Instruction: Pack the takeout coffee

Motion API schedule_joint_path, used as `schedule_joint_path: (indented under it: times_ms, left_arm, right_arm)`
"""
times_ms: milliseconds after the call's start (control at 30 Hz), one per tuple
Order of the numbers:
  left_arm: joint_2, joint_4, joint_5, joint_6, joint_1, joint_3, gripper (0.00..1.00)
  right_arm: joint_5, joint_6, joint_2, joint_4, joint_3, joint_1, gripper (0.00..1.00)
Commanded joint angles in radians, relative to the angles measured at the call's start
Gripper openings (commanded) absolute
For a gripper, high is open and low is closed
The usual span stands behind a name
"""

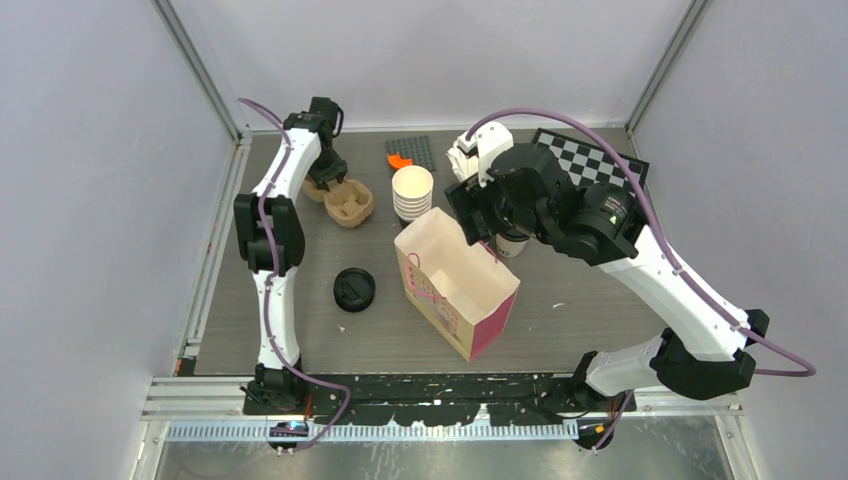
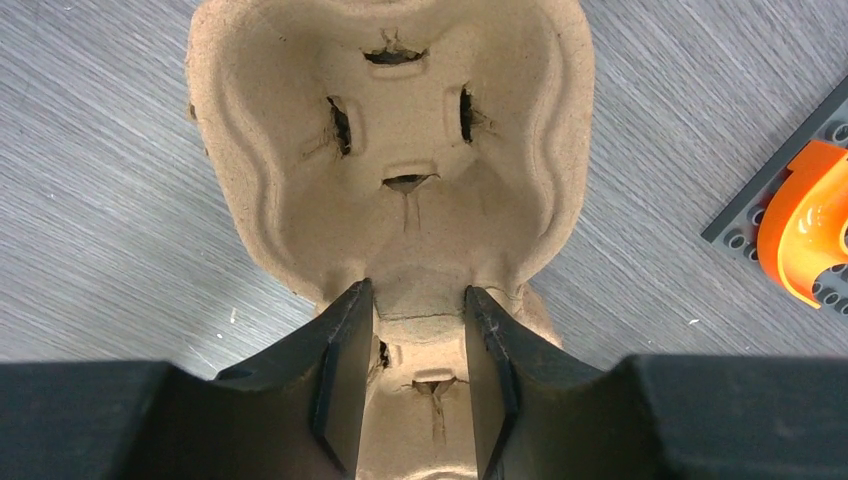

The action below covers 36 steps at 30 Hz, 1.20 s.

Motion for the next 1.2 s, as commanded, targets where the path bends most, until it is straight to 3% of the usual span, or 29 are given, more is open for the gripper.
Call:
schedule_joint_path:
  times_ms: [0, 767, 1167]
  left_arm:
    - [-0.023, -0.031, -0.006, 0.014, 0.007, 0.056, 0.32]
    - [-0.088, -0.080, -0.017, 0.044, 0.014, 0.124, 0.33]
    - [-0.188, -0.114, 0.073, 0.096, 0.014, 0.130, 0.32]
  right_arm:
    - [0.017, -0.010, -0.029, 0.020, 0.005, 0.005, 0.91]
    - [-0.048, -0.023, -0.007, 0.049, 0.015, 0.005, 0.91]
    - [-0.071, 0.027, -0.012, 0.074, 0.032, 0.004, 0.91]
